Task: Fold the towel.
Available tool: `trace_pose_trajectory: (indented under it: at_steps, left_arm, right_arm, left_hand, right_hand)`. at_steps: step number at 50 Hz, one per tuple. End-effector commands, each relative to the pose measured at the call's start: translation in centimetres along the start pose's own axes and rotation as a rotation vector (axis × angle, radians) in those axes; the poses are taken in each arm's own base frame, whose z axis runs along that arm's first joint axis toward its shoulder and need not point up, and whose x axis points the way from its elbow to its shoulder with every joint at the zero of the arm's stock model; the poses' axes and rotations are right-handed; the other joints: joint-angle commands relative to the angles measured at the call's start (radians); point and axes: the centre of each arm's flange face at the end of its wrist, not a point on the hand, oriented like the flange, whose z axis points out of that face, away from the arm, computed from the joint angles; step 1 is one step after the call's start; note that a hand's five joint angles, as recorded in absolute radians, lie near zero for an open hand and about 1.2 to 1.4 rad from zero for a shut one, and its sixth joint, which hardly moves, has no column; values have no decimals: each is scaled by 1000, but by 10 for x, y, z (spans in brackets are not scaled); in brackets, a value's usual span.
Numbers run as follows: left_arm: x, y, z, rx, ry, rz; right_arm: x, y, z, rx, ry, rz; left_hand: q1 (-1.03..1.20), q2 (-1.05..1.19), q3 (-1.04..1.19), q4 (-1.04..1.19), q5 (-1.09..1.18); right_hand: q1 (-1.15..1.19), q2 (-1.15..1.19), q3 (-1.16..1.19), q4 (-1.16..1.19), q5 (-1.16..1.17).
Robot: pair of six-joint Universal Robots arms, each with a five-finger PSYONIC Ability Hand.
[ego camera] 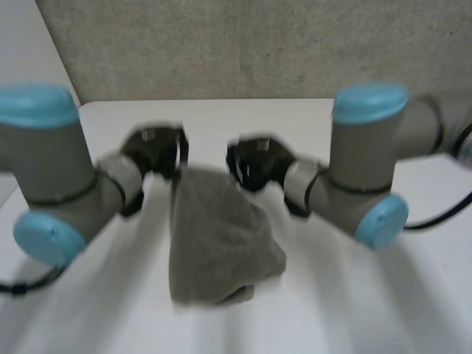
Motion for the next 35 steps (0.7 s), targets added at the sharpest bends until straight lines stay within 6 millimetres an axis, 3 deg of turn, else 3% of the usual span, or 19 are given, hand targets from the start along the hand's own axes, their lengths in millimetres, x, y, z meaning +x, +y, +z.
trace_pose_trajectory:
  at_steps: [1,2,4,8,10,11,12,13,15,16,18,19,20,21,22,23,27,31,35]
  left_arm:
    - [8,-160,-28,546,-13,105]
    - [8,-160,-28,547,-13,105]
    - [9,-190,-43,703,-36,106]
    - [12,-190,-46,727,-37,102]
    - [15,-175,-43,678,-30,100]
    - [17,-156,-39,619,-20,99]
    - [19,-133,-34,544,-11,98]
    - [19,-132,-34,543,-11,98]
    - [25,-84,-31,383,9,98]
    - [25,-83,-31,383,9,98]
    - [26,-37,-35,222,15,96]
    - [26,-37,-35,222,15,96]
    - [27,-21,-40,161,19,94]
    - [27,-20,-40,160,19,94]
    - [29,-8,-45,110,27,95]
    - [34,1,-52,70,43,102]
    - [46,3,-68,50,74,131]
    - [58,-15,-95,102,105,166]
    - [60,-29,-112,155,107,171]
  right_arm:
    - [15,-173,-60,615,209,-175]
    - [15,-174,-60,616,210,-175]
    - [21,-197,-87,763,260,-211]
    - [15,-182,-93,721,214,-231]
    - [10,-146,-84,594,154,-230]
    - [10,-145,-84,593,154,-230]
    - [7,-125,-81,514,132,-228]
    - [7,-124,-81,513,132,-228]
    - [2,-86,-79,341,105,-240]
    - [2,-86,-79,340,105,-240]
    - [1,-48,-78,156,96,-271]
    - [1,-48,-78,155,96,-271]
    - [3,-34,-77,85,92,-293]
    - [6,-23,-76,23,97,-308]
    - [6,-23,-76,22,97,-308]
    - [10,-17,-74,-13,103,-319]
    - [25,-20,-70,-15,132,-299]
    - [39,-35,-56,46,141,-189]
    - [43,-32,-43,54,104,-85]
  left_hand:
    - [329,325,335,334,337]
    - [329,325,335,334,337]
    - [329,325,335,334,337]
    - [329,325,335,334,337]
    - [329,325,335,334,337]
    - [329,325,335,334,337]
    - [329,325,335,334,337]
    - [329,325,335,334,337]
    - [329,325,335,334,337]
    - [329,325,335,334,337]
    - [329,325,335,334,337]
    - [329,325,335,334,337]
    - [329,325,335,334,337]
    - [329,325,335,334,337]
    - [329,325,335,334,337]
    - [329,325,335,334,337]
    - [329,325,335,334,337]
    - [329,325,335,334,337]
    - [329,325,335,334,337]
  right_hand:
    - [421,222,222,216,250]
    - [421,222,222,216,250]
    - [421,222,222,216,250]
    - [421,222,222,216,250]
    - [421,222,222,216,250]
    - [421,222,222,216,250]
    - [421,222,222,216,250]
    - [421,222,222,216,250]
    - [421,222,222,216,250]
    - [421,222,222,216,250]
    - [421,222,222,216,250]
    - [421,222,222,216,250]
    - [277,78,77,72,106]
    - [-210,-409,-410,-415,-381]
    - [-215,-414,-414,-420,-385]
    - [-642,-841,-842,-847,-813]
    - [-801,-1000,-1000,-1006,-971]
    - [-801,-1000,-1000,-1006,-971]
    - [-801,-1000,-1000,-1006,-971]
